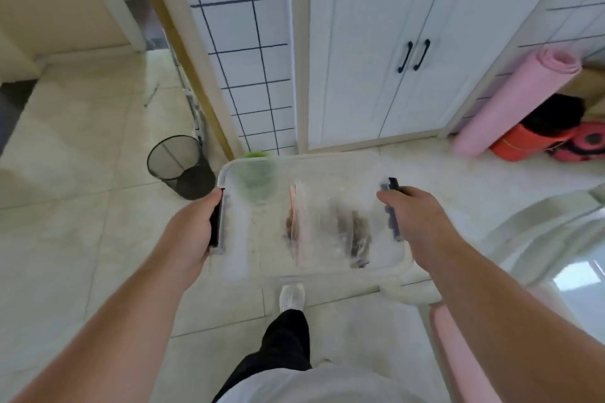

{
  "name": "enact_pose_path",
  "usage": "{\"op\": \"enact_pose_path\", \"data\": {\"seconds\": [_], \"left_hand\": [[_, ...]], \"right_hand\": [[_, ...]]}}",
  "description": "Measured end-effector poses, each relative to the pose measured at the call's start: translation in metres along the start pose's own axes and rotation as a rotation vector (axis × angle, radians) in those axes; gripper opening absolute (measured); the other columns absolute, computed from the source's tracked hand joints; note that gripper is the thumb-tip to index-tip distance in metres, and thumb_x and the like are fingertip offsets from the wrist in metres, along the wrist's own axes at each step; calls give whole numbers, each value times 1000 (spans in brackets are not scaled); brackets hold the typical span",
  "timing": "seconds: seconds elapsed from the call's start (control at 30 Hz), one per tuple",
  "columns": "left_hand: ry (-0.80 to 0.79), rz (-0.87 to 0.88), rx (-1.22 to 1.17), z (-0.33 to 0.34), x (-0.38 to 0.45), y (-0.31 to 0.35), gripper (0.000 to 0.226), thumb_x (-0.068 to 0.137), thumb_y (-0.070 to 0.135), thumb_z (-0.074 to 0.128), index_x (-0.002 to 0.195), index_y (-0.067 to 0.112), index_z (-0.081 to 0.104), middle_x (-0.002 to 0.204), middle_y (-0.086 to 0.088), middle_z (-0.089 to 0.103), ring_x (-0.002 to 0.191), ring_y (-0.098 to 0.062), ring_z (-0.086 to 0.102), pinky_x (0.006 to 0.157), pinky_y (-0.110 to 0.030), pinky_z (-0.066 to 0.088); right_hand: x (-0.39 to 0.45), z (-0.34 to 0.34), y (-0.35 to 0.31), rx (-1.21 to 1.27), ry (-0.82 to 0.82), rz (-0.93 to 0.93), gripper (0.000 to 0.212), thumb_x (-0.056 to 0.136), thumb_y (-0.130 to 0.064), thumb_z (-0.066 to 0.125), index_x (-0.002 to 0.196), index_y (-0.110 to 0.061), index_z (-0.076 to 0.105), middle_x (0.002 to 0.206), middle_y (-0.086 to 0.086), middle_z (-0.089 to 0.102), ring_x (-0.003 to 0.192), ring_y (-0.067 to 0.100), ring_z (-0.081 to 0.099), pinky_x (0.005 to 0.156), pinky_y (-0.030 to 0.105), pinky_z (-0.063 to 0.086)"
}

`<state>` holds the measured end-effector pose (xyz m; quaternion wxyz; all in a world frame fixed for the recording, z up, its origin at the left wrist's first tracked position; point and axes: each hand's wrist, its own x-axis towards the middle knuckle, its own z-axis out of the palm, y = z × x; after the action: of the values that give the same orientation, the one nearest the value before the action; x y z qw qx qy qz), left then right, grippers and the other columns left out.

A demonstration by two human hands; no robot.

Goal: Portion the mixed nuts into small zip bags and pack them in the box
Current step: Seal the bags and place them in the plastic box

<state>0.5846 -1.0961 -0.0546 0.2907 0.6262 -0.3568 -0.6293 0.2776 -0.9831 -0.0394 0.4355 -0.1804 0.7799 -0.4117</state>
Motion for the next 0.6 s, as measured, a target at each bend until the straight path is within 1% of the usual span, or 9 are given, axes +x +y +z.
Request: {"op": "enact_pose_path", "data": {"seconds": [0.17,0.23,0.3,0.33,0.37,0.43,0.47,0.53,0.6], "left_hand": [[-136,15,96,53,72,53,41,91,55,63,111,23,78,93,-1,80,83,-22,75,71,-36,53],[-181,30,159,76,96,79,42,95,57,62,115,23,77,101,-2,80,92,-24,74,74,-38,54],[-234,63,210,98,116,104,40,94,60,62,106,26,79,103,-2,81,100,-27,74,88,-46,58],[-262,77,241,109,124,117,42,91,64,62,100,27,81,102,-2,81,102,-29,74,96,-52,56],[-283,89,291,120,131,129,46,86,69,60,96,30,81,102,-3,81,104,-31,74,100,-56,54],[-302,128,378,141,144,151,54,76,78,56,92,32,81,99,-1,81,102,-32,74,101,-60,53],[-308,148,397,151,150,161,55,76,79,55,90,33,81,97,0,82,101,-31,75,101,-59,53],[-322,173,405,171,162,176,46,86,75,52,85,39,81,93,5,82,99,-28,75,101,-56,53],[-341,180,404,190,174,187,41,95,68,49,77,48,80,88,10,82,95,-24,77,97,-50,55]], "right_hand": [[48,-17,-32,80,115,18,21,77,-35,67,75,-15,59,64,2,50,58,20,45,59,36,36],[66,-24,-48,104,163,12,20,79,-32,66,76,-15,58,65,3,49,59,21,45,60,36,35],[81,-31,-63,147,206,9,18,80,-30,66,78,-13,59,65,3,49,58,20,45,57,35,35],[89,-35,-70,161,227,8,17,81,-29,66,78,-13,60,64,2,49,57,20,46,56,34,36],[96,-38,-77,166,251,9,17,82,-28,65,77,-13,60,63,2,49,56,19,46,55,33,36],[109,-44,-89,175,291,9,18,84,-27,65,75,-12,59,62,3,49,55,20,45,55,33,37],[115,-48,-95,183,307,10,18,85,-26,64,75,-12,58,62,3,49,55,20,45,55,34,37],[127,-54,-106,193,333,22,19,86,-26,64,76,-12,58,64,4,49,56,20,46,56,34,38],[141,-62,-116,204,346,28,18,86,-26,64,77,-11,58,64,5,48,55,19,45,55,33,37]]}}
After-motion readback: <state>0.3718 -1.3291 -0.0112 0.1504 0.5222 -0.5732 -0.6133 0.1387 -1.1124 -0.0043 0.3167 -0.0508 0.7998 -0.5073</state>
